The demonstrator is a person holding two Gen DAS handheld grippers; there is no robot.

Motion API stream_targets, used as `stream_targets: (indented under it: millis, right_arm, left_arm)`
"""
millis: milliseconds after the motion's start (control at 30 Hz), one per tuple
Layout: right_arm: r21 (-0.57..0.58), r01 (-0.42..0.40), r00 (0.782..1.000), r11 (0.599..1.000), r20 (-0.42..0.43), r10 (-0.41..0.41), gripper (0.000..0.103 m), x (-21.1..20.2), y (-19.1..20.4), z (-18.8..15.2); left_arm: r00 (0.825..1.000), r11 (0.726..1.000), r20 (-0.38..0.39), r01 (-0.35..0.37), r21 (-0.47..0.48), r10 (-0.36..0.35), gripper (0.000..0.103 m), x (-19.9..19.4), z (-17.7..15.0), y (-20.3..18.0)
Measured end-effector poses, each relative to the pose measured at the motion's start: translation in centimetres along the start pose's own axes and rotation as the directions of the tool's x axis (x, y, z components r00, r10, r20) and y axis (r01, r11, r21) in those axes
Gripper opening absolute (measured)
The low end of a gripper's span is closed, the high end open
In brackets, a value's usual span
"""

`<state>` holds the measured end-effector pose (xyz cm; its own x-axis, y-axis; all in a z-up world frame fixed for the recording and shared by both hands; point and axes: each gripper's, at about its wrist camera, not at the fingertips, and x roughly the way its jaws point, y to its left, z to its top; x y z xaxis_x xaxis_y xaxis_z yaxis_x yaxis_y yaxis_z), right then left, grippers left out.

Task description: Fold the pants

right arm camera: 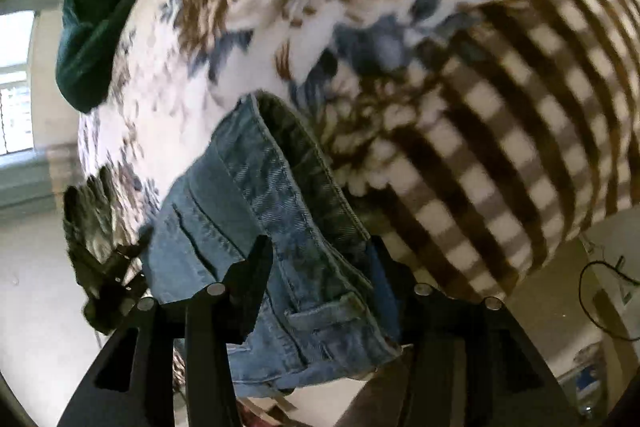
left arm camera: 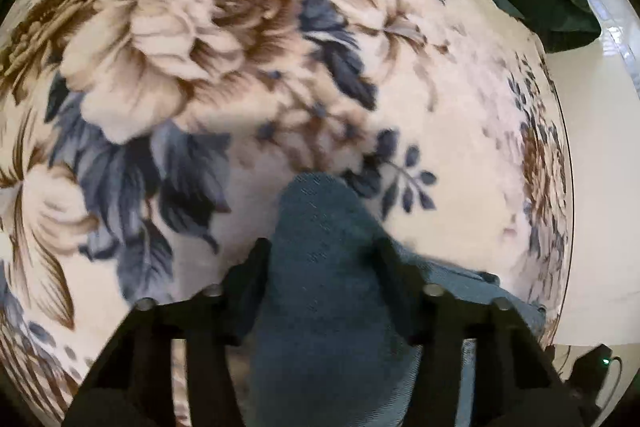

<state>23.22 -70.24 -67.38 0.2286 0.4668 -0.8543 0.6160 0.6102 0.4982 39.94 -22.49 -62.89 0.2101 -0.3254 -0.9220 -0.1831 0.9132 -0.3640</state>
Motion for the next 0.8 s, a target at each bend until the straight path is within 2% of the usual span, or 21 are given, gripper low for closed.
stream_targets:
  millis: [167,267,333,367,433,467,533,633,700,800]
  right_arm:
    - [0.093,-0.022,0.999,0.995,-0.033,0.025,0.055,-0.8,-2.8,-3.0]
    - [0.158,-0.059,0.995,0.986,-0.070,0.071,0.055,-0.2,-4.4,-5.1]
    - [0.177,-0.057,0.995,0.983,-0.074,0.071,0.055,0.8,-4.9,-6.0]
    - [0.187,-0.058,0.994,0.981,-0.077,0.074,0.055,1.3,-5.4,-6.3]
    - [0.227,-0.063,0.993,0.972,-0.085,0.085,0.055,1.8,-5.8,-7.0]
    - [0.237,-0.073,0.992,0.969,-0.083,0.095,0.055,1.7,-6.0,-7.6]
    - [0.228,-0.075,0.993,0.971,-0.077,0.095,0.060,1.6,-6.0,-9.0]
    - [0.183,-0.163,0.976,0.970,-0.115,0.185,0.062,3.2,-4.9,-11.1]
    - [0.159,-0.204,0.966,0.966,-0.129,0.225,0.062,4.9,-3.7,-11.4]
    - [0.082,-0.261,0.959,0.962,-0.092,0.268,0.063,7.1,-1.7,-10.9]
  left_arm:
    - [0.997,0.993,-0.017,0.079,-0.084,-0.081,0.038,-0.8,0.4,2.4]
    - [0.996,0.992,-0.003,0.090,-0.085,-0.090,0.038,-2.9,0.4,2.4]
    - [0.995,0.992,0.009,0.095,-0.081,-0.095,0.039,-4.4,0.0,2.4]
    - [0.995,0.992,0.017,0.102,-0.072,-0.101,0.043,-5.1,-0.4,2.3]
    - [0.996,0.995,0.026,0.089,-0.037,-0.088,0.071,-6.5,-1.5,2.2]
    - [0.996,0.996,0.026,0.088,-0.029,-0.087,0.091,-6.7,-1.9,2.2]
    - [0.995,0.995,0.000,0.095,-0.021,-0.095,0.094,-7.0,-3.4,2.4]
    - [0.994,0.994,-0.043,0.104,-0.034,-0.105,0.094,-6.5,-5.4,2.7]
    - [0.989,0.992,-0.080,0.117,-0.045,-0.121,0.094,-5.6,-6.7,2.7]
    - [0.984,0.990,-0.123,0.124,-0.065,-0.131,0.094,-4.3,-8.4,2.9]
